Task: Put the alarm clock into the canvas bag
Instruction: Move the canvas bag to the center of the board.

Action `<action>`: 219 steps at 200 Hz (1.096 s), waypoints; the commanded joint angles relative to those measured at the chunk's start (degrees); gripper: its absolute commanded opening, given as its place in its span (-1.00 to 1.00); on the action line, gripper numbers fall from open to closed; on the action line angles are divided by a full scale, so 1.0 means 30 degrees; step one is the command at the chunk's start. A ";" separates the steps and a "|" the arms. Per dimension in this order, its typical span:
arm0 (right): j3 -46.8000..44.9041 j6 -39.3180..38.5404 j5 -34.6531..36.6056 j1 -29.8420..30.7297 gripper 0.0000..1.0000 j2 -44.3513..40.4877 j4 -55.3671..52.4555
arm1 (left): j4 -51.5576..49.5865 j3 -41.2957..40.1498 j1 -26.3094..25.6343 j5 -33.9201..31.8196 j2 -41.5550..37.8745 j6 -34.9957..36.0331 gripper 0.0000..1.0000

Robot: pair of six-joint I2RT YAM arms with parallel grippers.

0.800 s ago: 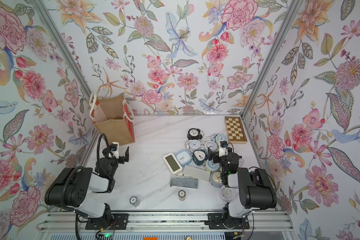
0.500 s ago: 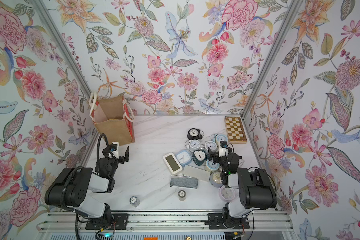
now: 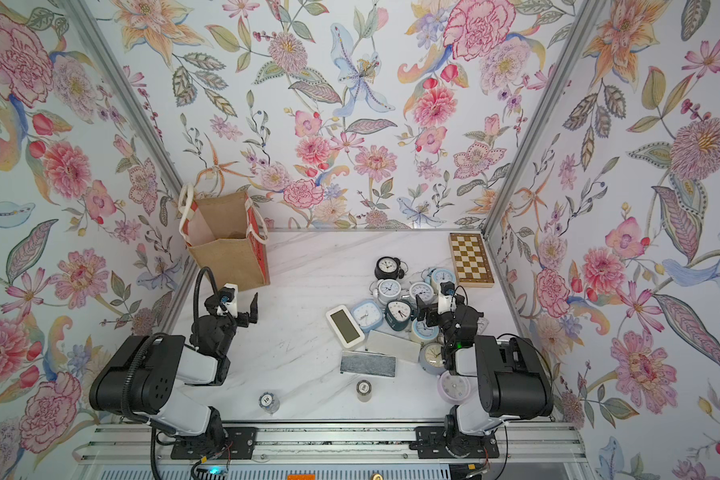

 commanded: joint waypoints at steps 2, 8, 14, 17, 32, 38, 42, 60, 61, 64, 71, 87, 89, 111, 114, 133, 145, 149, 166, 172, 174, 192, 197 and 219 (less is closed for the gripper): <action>-0.0224 -0.0172 0.0090 -0.0031 0.98 0.0123 0.0399 | 0.1001 -0.0160 0.0101 0.0405 -0.0086 0.0159 0.99; -0.0228 -0.0157 0.0078 -0.0039 0.98 0.0123 0.0405 | 0.1011 -0.0160 0.0105 0.0395 -0.0086 0.0151 0.99; -0.0232 -0.0160 0.0090 -0.0028 0.98 0.0130 0.0425 | 0.0980 -0.0160 0.0111 0.0276 -0.0086 0.0108 0.99; -0.0227 -0.0148 0.0074 -0.0038 0.98 0.0124 0.0407 | 0.0973 -0.0160 0.0106 0.0117 -0.0064 0.0047 0.99; -0.0203 -0.0064 0.0185 -0.0067 0.98 0.0145 0.0380 | 0.0476 0.0053 0.0098 -0.1159 -0.0084 -0.0353 0.99; -0.0184 0.0048 0.0339 -0.0086 0.98 0.0174 0.0376 | 0.0337 0.0102 0.0120 -0.1562 -0.0086 -0.0454 0.99; -0.0181 0.0073 0.0418 -0.0099 0.98 0.0188 0.0375 | 0.0429 0.0082 0.0106 -0.1609 -0.0062 -0.0463 0.99; -0.0180 0.0090 0.0418 -0.0112 0.99 0.0204 0.0346 | 0.0414 0.0093 0.0109 -0.1672 -0.0086 -0.0493 0.99; -0.0165 0.0091 0.0421 -0.0107 0.98 0.0193 0.0346 | 0.0415 0.0098 0.0107 -0.1672 -0.0086 -0.0493 0.99; -0.0179 0.0077 0.0419 -0.0102 0.98 0.0194 0.0360 | 0.0404 0.0081 0.0105 -0.1669 -0.0090 -0.0493 0.99; -0.0152 0.0134 0.0397 -0.0143 0.98 0.0202 0.0346 | 0.0399 0.0102 0.0105 -0.1672 -0.0086 -0.0493 0.99; -0.0151 0.0142 0.0379 -0.0168 0.98 0.0210 0.0346 | 0.0370 0.0093 0.0105 -0.1670 -0.0082 -0.0493 0.99; -0.0151 0.0148 0.0390 -0.0170 0.98 0.0211 0.0338 | 0.0360 0.0101 0.0105 -0.1672 -0.0085 -0.0479 0.99; -0.0170 0.0114 0.0393 -0.0181 0.99 0.0158 0.0347 | 0.0474 0.0020 0.0106 -0.1639 -0.0093 -0.0464 0.99; -0.0176 0.0120 0.0441 -0.0141 0.98 0.0153 0.0349 | 0.0514 0.0002 0.0091 -0.1591 -0.0102 -0.0449 0.99; -0.0208 0.0022 0.0502 -0.0048 0.99 -0.0073 0.0268 | 0.0657 -0.0156 0.0107 -0.1520 -0.0115 -0.0448 0.99; -0.0238 -0.0080 0.0813 0.0071 0.98 -0.0590 -0.0209 | 0.0041 -0.0160 0.0103 -0.1885 -0.1356 -0.0549 0.99; -0.0267 -0.0113 0.0931 0.0140 0.99 -0.0828 -0.0390 | -0.0335 -0.0119 0.0105 -0.2022 -0.1672 -0.0592 0.99; -0.0267 -0.0062 0.1287 0.0208 0.98 -0.1716 -0.1182 | -0.2580 0.0326 0.0091 -0.2350 -0.3089 -0.0669 0.99; -0.0211 0.0042 0.1426 0.0250 0.98 -0.2071 -0.1705 | -0.3369 0.0514 0.0076 -0.2433 -0.3549 -0.0684 0.99; -0.0173 0.0065 0.1479 0.0250 0.99 -0.2235 -0.1881 | -0.3541 0.0609 0.0076 -0.2470 -0.3727 -0.0695 0.99; 0.0393 0.0414 0.1807 0.0308 0.99 -0.3678 -0.4457 | -0.5832 0.1192 0.0020 -0.2803 -0.5185 -0.0977 0.98; 0.0527 0.0492 0.1861 0.0328 0.98 -0.4005 -0.4968 | -0.6482 0.1441 -0.0009 -0.2891 -0.5574 -0.1091 0.98; 0.0928 0.0566 0.1874 0.0439 0.98 -0.5404 -0.6697 | -0.9726 0.2892 -0.0464 -0.3219 -0.6974 -0.1225 0.95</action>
